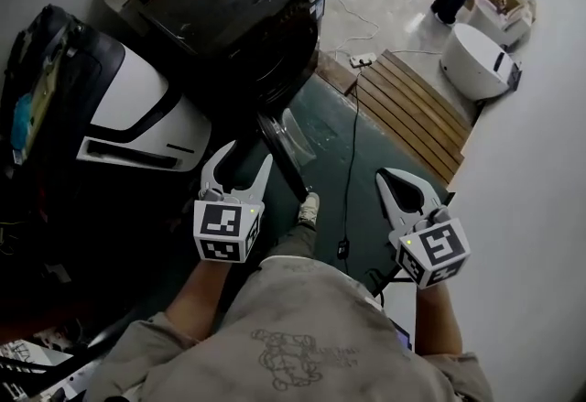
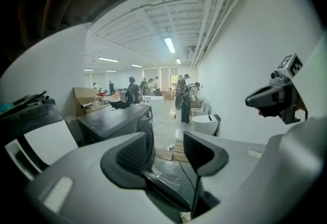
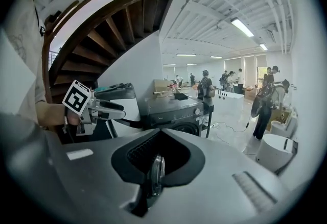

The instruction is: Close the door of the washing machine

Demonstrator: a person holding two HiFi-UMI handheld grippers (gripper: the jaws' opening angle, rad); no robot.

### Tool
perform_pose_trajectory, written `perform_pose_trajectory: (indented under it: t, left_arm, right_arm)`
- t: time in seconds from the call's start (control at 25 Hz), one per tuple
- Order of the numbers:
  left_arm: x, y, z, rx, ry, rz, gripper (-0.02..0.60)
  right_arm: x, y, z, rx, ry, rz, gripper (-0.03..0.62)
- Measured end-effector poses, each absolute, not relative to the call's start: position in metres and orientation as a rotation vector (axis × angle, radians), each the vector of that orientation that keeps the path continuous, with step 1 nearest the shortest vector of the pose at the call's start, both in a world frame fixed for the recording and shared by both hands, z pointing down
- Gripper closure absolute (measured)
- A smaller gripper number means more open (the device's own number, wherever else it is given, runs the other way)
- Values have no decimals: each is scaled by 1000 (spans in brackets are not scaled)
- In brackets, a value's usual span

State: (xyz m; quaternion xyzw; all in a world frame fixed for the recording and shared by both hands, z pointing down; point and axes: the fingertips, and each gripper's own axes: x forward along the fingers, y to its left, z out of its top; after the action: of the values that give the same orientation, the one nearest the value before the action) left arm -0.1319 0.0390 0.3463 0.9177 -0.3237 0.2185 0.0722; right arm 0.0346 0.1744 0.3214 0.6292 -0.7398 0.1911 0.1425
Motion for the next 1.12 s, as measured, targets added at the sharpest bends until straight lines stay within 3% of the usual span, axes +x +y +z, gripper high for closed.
perform_pose_trajectory:
  t: [0.48, 1.12]
  left_arm:
    - [-117, -62, 440, 2573, -925, 848, 362]
    - [-128, -84, 494, 2365, -1042, 870, 362]
  right_arm:
    - [58, 61, 376, 1644, -2073, 691, 566]
    - [57, -19, 414, 1334, -2162, 660, 566]
